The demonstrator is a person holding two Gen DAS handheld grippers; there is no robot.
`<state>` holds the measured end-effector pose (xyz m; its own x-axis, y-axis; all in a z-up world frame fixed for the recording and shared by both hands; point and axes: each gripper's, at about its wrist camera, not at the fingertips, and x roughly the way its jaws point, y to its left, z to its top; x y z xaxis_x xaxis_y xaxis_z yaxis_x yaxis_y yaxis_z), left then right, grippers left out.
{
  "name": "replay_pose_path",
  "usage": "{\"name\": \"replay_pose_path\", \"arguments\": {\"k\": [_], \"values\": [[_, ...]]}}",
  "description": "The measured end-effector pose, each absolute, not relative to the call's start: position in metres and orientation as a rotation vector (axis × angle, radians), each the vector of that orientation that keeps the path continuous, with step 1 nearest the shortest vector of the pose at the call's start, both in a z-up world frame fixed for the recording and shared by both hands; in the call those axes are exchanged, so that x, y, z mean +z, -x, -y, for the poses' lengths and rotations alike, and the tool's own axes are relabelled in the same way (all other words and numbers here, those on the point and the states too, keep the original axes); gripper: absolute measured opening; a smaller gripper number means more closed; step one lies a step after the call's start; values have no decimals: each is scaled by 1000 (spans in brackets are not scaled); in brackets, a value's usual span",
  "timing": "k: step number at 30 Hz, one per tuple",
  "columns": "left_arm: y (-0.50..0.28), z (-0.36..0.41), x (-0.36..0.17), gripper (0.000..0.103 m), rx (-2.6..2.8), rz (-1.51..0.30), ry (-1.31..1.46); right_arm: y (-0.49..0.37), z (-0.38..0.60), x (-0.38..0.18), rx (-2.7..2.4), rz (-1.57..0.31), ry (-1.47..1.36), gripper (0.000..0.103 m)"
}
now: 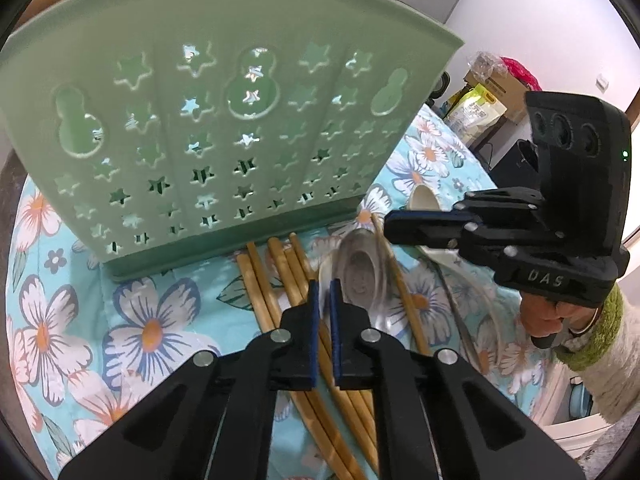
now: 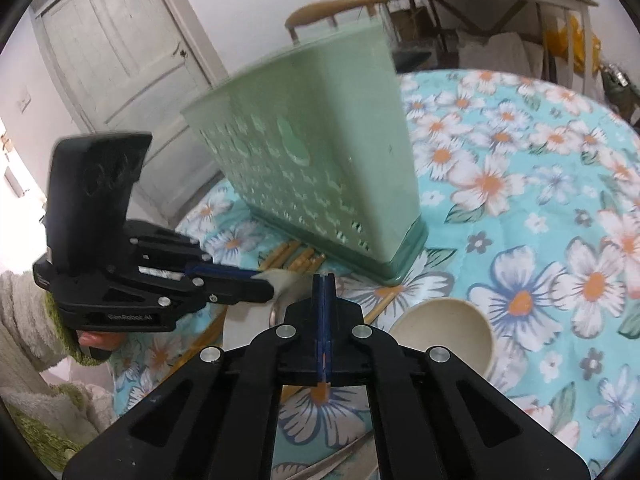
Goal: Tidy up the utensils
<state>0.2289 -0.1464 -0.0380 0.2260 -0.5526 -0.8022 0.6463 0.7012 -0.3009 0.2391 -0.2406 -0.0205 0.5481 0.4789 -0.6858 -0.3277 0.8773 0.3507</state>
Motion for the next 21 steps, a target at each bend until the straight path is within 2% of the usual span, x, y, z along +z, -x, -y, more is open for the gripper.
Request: {"name": "replay_pose_path", "arguments": {"k": [6,7,9,11,19,21], "values": [[-222,136,-28,3,-816,-1056,-93,-230,243,-4,486,-836,-198,0],[-221,135,-27,3,-815,-1055,-93,-231,243,-4,490,-842,-208,3],[-219,132,-27,2,-803,-1054,-99,-234,241,-7,505,-854,-223,13],[-218,129,-27,2,-795,-1057,-95,-237,235,-13,498,-863,-202,41],[-215,121,-28,3,-782,-1053,-87,-260,215,-47,520,-962,-142,43],[-215,116,-28,3,-782,-1055,-85,-262,215,-54,526,-976,-153,39]]}}
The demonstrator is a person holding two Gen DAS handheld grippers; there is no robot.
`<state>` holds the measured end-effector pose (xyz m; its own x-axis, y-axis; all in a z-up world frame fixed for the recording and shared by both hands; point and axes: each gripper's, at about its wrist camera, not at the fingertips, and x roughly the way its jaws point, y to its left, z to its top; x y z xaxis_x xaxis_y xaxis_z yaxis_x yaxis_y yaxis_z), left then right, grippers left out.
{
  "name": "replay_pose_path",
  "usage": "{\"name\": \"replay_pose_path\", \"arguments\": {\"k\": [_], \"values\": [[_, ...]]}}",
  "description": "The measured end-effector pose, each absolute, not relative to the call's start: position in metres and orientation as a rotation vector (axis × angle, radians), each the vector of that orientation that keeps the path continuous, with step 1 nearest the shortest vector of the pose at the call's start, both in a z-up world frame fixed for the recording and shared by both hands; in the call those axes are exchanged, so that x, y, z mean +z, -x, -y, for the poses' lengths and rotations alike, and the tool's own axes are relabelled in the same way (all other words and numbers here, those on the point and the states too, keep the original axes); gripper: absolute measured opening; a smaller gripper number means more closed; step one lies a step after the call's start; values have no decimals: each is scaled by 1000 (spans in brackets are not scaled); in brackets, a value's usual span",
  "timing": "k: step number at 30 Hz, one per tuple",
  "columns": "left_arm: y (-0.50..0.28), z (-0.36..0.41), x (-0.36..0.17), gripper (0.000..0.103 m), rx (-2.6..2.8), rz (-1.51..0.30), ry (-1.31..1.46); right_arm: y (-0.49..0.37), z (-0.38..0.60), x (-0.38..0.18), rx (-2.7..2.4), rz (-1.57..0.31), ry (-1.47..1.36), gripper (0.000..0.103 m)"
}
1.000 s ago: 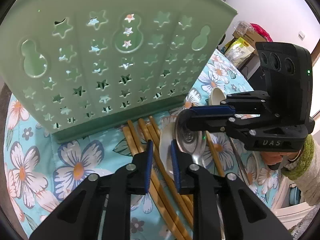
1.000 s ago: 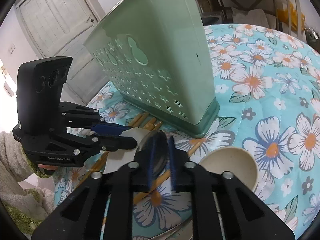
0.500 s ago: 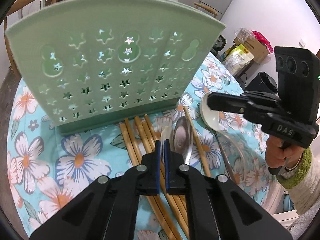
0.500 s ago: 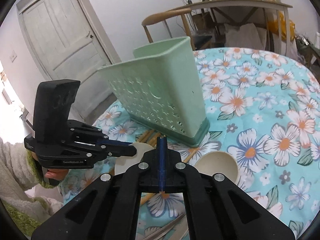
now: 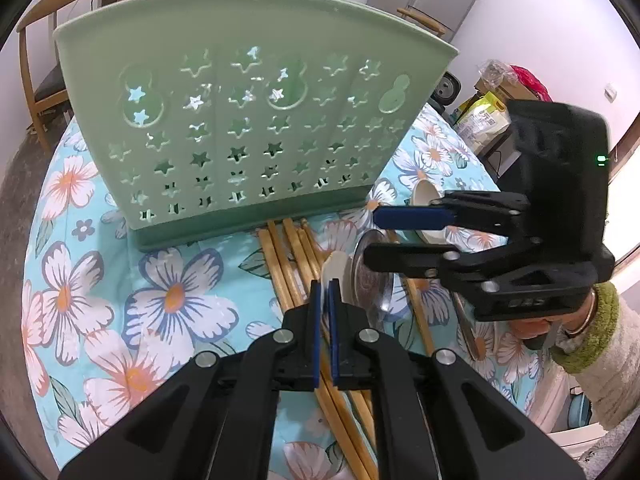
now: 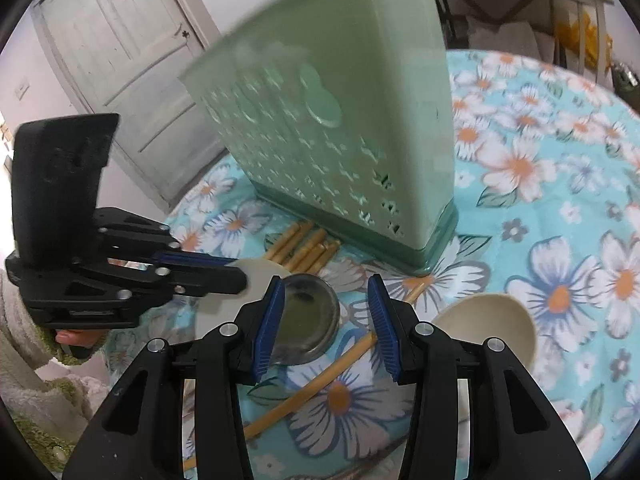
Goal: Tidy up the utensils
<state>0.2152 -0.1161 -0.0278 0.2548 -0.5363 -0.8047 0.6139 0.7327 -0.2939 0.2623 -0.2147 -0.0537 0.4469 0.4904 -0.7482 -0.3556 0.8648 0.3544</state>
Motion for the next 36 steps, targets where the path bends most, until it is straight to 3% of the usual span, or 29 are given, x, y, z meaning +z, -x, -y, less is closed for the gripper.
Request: {"name": "replay_pose_path", "arguments": {"k": [4,7,16,25,36], "values": [[-215,114,-30,3,-778,-1062,-83,-260,214,-56,532,-977,-172,17],[-215,113,-31,4,-773,-1066,-81,-256,214,-53,519,-966,-179,8],[-214,111,-27,3,-766,-1046,-72,-238,228,-31,444,-906,-206,1],[-196,82,9,1,-748,-960,19,-199,232,42,349,-724,-138,1],[-171,19,145,1,-670,-515,150,-179,219,163,227,-366,19,1]]}}
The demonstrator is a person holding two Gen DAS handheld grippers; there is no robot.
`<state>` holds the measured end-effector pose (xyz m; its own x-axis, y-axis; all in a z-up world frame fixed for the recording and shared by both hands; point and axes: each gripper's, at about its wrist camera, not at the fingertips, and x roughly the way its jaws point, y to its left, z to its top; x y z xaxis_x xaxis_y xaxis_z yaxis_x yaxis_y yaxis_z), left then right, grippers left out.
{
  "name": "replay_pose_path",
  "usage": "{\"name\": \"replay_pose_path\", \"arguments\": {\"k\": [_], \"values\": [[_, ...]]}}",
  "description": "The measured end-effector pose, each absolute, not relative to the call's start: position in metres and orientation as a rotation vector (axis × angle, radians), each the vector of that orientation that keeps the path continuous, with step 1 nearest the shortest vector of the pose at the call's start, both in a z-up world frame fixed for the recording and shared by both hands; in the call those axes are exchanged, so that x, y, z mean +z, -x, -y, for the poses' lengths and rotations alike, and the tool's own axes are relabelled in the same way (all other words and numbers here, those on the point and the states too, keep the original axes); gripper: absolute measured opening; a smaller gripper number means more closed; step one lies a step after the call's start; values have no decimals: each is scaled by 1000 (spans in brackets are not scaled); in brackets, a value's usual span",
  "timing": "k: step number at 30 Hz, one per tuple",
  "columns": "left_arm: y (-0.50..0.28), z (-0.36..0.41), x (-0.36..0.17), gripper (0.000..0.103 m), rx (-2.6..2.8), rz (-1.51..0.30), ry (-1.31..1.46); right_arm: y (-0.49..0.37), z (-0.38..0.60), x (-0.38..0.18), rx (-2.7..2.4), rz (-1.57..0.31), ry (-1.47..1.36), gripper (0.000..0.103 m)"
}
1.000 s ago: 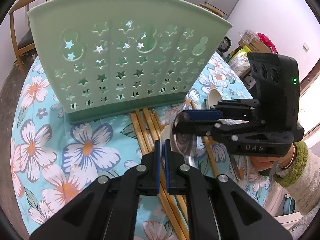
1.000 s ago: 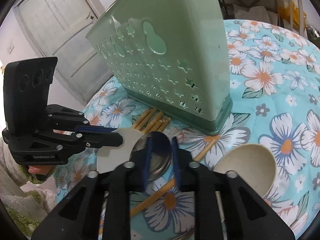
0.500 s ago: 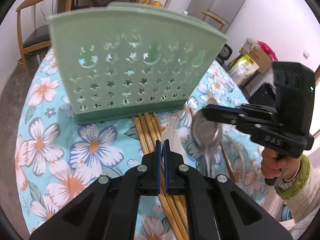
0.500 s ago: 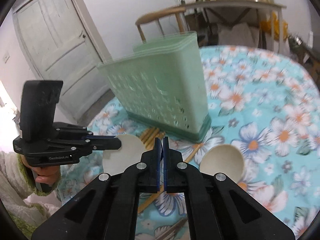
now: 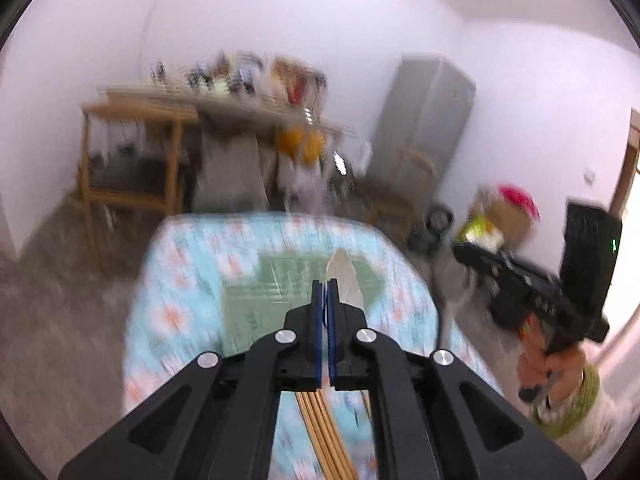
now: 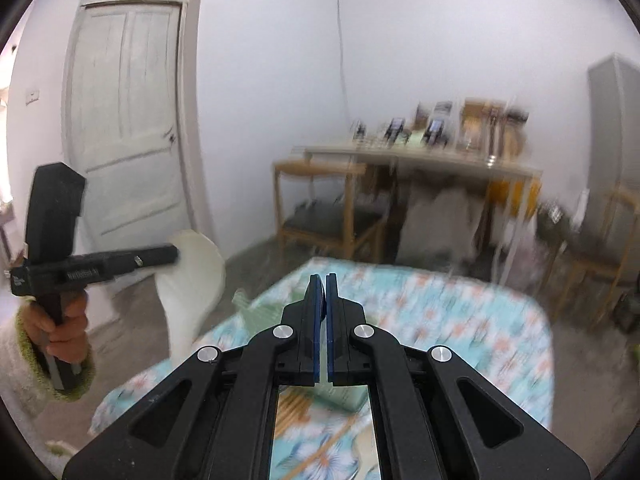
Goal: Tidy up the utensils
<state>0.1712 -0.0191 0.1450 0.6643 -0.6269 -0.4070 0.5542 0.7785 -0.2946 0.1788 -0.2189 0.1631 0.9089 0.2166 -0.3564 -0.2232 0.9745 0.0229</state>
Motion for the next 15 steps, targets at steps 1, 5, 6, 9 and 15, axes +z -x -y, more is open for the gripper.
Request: {"name": "replay_pose_path", "arguments": {"k": [1,5,6,9,15], "values": [[-174,12,155,1,-645,-469,158,-181,219,172,195,-334,30,1],[-189,3,185,1,-485,-289,166,-199,222,191,108,-251,63,1],[-195,3,187,1,-439,-259,160,-204,222,193,85,-236,75,1],[-207,8,184,1,-340,-180,128,-218,225,193,12,-203,121,1],[-232,32,159,1,-235,-115,59,-258,232,173,-76,-216,187,1]]}}
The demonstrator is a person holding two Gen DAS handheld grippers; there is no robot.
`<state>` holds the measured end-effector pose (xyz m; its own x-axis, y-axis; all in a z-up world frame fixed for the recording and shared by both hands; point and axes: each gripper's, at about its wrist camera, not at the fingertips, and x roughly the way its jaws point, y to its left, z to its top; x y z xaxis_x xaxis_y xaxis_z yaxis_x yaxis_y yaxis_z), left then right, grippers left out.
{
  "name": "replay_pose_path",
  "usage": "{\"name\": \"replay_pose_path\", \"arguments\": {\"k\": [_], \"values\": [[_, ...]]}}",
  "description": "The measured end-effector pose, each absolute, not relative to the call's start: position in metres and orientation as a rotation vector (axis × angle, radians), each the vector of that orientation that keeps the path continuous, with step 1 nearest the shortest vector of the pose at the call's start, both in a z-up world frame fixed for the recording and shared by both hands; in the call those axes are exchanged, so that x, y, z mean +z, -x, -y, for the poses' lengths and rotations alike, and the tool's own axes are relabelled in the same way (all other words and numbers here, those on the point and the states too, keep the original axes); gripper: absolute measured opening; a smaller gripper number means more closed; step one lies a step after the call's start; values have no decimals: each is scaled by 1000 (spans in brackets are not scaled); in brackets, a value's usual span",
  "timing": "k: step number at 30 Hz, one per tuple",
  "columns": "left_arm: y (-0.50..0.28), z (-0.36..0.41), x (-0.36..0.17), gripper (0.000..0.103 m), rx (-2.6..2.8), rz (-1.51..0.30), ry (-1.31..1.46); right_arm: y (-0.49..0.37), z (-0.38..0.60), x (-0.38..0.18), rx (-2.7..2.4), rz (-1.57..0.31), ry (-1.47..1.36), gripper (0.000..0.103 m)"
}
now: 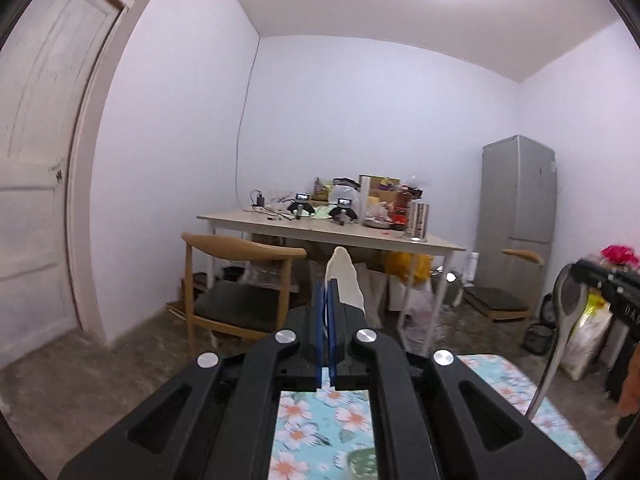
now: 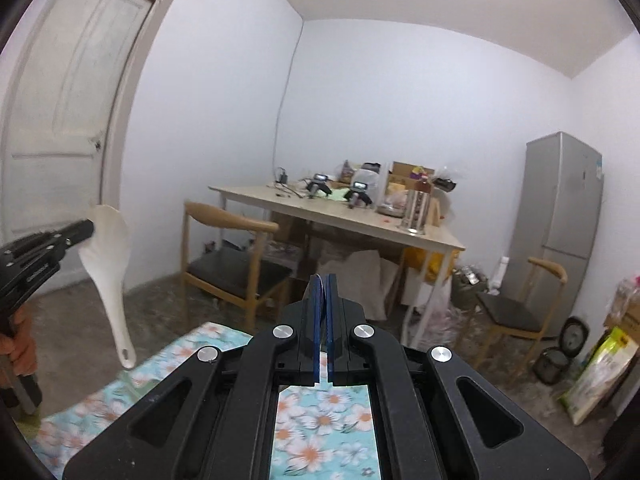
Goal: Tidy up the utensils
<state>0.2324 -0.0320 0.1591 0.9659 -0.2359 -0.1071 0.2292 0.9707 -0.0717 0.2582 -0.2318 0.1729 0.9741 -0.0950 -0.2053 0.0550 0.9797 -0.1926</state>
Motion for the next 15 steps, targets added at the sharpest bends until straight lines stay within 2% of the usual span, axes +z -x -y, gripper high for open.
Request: {"name": "replay_pose_path", "arguments": {"k": [15], "values": [[-265,58,98,1,-186,-157,-79,-270,222,139,-123,-233,269,1]]}}
